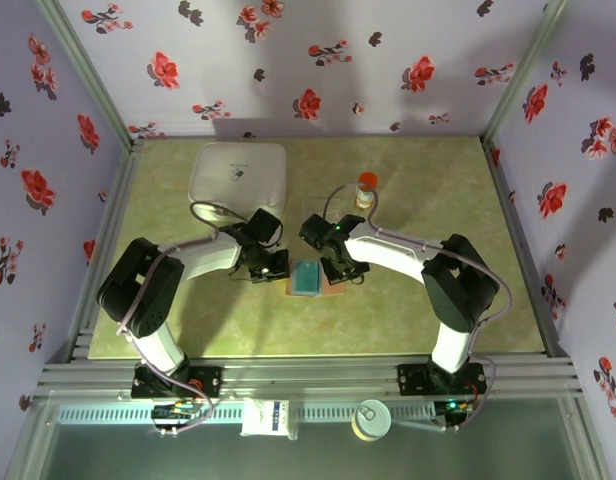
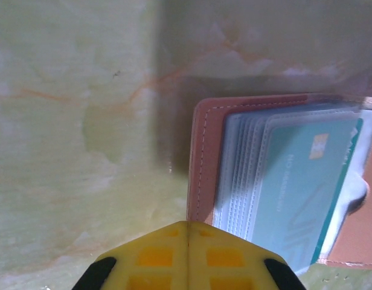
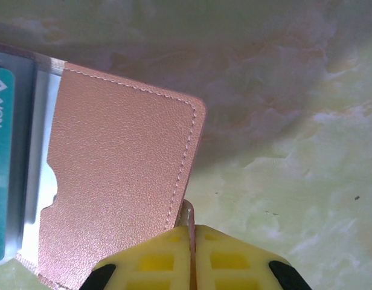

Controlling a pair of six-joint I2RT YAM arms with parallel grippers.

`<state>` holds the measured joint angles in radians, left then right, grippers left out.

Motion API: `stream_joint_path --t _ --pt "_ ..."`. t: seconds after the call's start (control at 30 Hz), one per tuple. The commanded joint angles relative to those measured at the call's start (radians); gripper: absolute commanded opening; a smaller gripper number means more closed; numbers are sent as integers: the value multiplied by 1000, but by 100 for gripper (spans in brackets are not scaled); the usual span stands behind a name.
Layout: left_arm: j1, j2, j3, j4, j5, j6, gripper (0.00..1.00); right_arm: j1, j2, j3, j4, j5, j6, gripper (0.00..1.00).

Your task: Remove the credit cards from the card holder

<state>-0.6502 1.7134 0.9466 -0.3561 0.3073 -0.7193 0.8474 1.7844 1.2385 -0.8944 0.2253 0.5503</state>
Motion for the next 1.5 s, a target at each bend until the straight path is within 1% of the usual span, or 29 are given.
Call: stream_joint_path --t 0.0,0.13,0.27,0.4,0.53,0.63,0.7,0.9,1.13,1.23,1.33,1.47 --pt "-5 15 32 -22 -4 22 0 -9 34 -21 47 5 11 8" --pt "-6 21 32 -42 -24 23 0 -14 59 -34 78 -3 12 8" --pt "-6 32 34 -40 -24 18 0 -32 61 -69 158 -54 11 10" --pt "-7 36 22 -53 -26 19 0 -44 69 -81 162 -27 14 10" --pt "-8 27 2 -55 -30 9 0 -50 57 -105 207 -71 15 12" --pt "-8 22 -7 -55 -31 1 0 -51 48 -104 183 -38 20 13" --pt "-9 23 -7 -53 -29 -7 0 -54 32 -110 168 -21 23 16" --pt "-17 22 7 -76 -35 -3 0 -77 -30 -150 131 18 22 28" --pt "-19 26 3 -76 -37 -5 0 -139 -138 -237 152 -25 28 41" --pt "-21 41 15 -76 -33 -6 0 -166 -146 -259 181 -57 25 44" --pt "-25 49 38 -97 -35 6 0 -182 -115 -265 199 -89 24 45" --pt "-25 30 43 -104 -38 5 0 -182 -72 -264 206 -105 19 44"
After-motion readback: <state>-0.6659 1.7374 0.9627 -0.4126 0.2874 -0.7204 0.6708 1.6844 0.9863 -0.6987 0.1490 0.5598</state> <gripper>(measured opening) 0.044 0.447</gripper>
